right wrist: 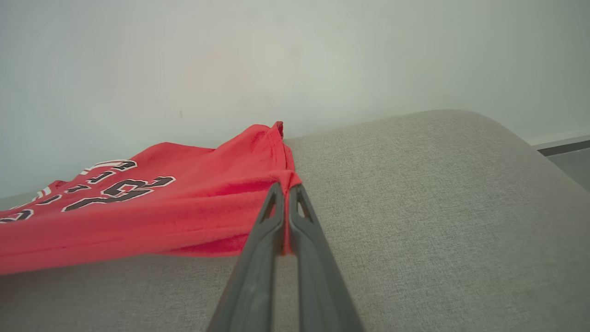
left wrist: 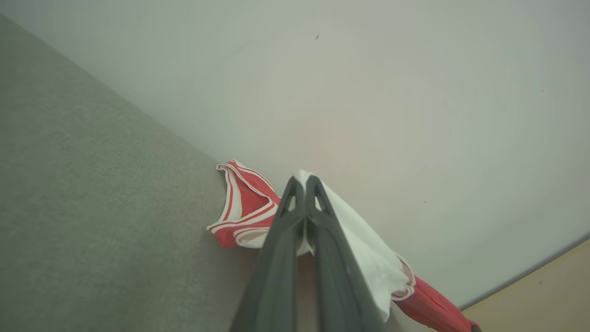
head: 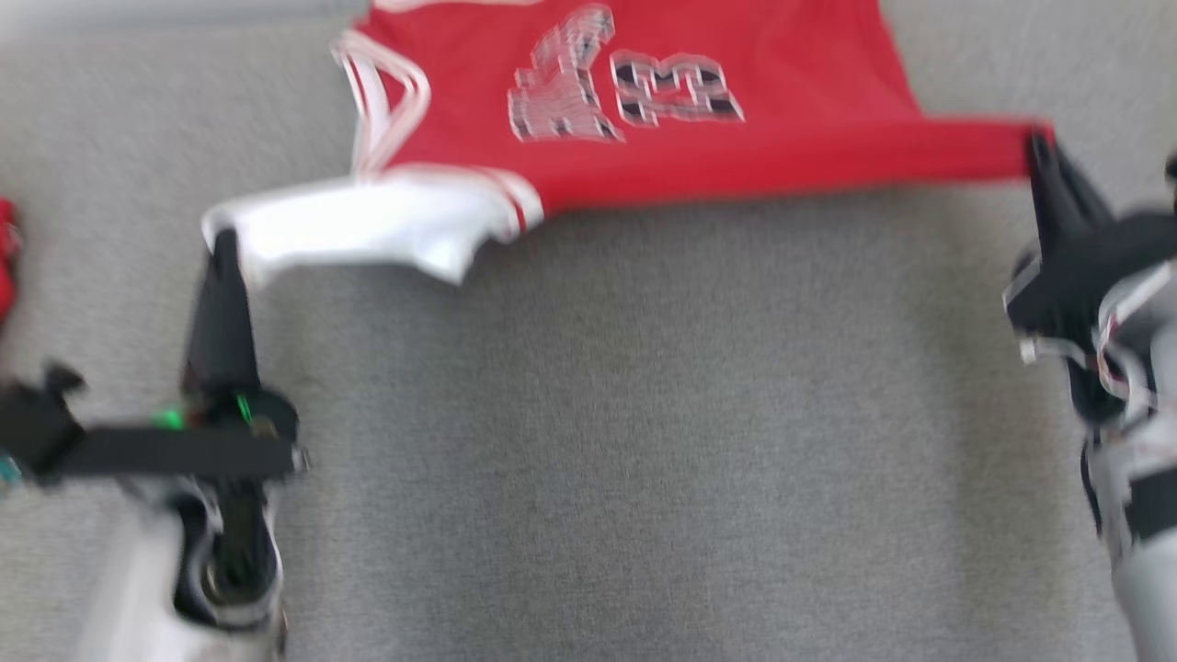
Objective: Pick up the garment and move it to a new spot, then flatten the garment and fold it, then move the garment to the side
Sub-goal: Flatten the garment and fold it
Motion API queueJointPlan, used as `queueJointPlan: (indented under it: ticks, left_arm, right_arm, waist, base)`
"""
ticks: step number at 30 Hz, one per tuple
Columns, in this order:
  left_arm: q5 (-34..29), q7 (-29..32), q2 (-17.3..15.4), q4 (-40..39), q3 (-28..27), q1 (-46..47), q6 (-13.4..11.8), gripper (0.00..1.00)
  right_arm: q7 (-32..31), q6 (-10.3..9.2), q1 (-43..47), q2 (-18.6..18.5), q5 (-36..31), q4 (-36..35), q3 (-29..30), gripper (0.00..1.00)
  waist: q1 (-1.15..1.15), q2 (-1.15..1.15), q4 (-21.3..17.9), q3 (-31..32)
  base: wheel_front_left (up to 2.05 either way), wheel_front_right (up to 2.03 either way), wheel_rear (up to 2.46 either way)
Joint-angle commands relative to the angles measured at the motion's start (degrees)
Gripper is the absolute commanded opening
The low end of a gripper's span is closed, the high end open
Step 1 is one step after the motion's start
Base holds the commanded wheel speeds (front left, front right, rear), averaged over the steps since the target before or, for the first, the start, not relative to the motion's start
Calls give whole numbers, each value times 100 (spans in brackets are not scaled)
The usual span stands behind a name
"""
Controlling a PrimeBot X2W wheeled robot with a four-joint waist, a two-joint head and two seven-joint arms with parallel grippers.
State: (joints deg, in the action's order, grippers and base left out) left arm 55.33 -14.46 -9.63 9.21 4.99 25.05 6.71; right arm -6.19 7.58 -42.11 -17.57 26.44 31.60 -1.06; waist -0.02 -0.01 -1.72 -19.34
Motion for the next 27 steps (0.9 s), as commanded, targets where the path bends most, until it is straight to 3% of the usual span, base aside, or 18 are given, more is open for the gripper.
queueJointPlan:
  ticks: [1,12,27]
  left_arm:
    - [37,6,27,-47,-19,-308,-38,0]
    - [-87,151,99,-159,323,-1947,-241,0]
    - [-158,950,-169,131,868,-3047,-520,0]
  right_arm:
    - [-17,-17,319,11,-85,-112,251,0]
    - [-485,-21,2027,664,-933,-831,1632,0]
    - [-1177,-21,3254,824,-1723,-1300,1828,0]
  waist:
    - [2,1,124,725]
    - [2,1,222,1333]
    - [2,1,339,1548]
  base:
    - [0,0,0]
    - [0,0,0]
    - [0,0,0]
